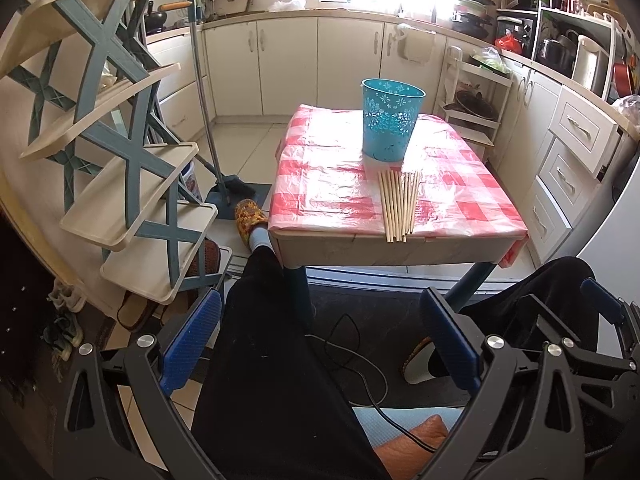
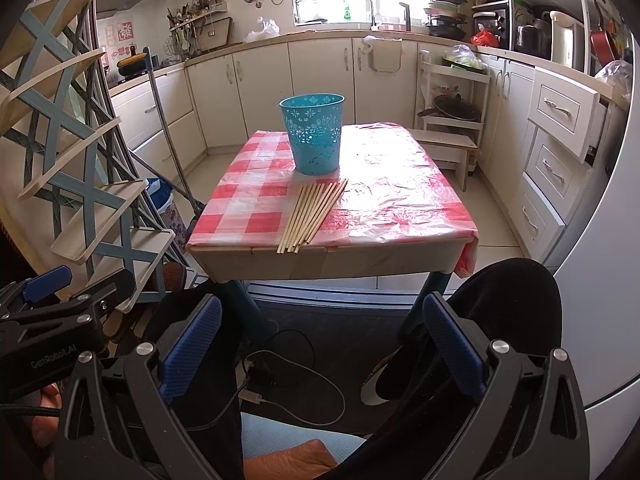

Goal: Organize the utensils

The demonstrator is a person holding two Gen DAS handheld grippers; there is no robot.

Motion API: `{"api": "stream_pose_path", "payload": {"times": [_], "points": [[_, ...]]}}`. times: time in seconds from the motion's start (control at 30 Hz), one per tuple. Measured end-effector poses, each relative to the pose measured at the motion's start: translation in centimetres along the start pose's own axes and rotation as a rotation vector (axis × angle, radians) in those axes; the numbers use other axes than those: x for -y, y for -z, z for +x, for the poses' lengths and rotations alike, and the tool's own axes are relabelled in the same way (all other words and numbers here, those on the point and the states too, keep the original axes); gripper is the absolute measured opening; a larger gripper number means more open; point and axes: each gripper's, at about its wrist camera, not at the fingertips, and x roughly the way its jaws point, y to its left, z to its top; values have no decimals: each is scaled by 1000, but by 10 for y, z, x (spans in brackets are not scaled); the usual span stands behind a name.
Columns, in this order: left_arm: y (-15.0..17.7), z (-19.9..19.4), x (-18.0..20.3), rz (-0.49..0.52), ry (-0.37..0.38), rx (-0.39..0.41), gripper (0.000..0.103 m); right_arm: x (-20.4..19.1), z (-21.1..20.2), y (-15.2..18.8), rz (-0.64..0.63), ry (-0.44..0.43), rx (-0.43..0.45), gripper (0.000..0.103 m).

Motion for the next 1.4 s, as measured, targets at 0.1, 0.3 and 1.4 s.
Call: {"api": "stream_pose_path", "payload": {"times": [0.1, 0.3, 1.4], "points": [[-1, 1, -1, -2, 2, -2, 95, 0, 1, 0, -5, -4, -2, 97], [-1, 3, 0, 0, 1, -2, 95, -2, 2, 0, -9, -10, -6, 97], [1, 13, -1, -3, 6, -10, 95, -5, 5, 3, -27, -30, -25, 97]]}}
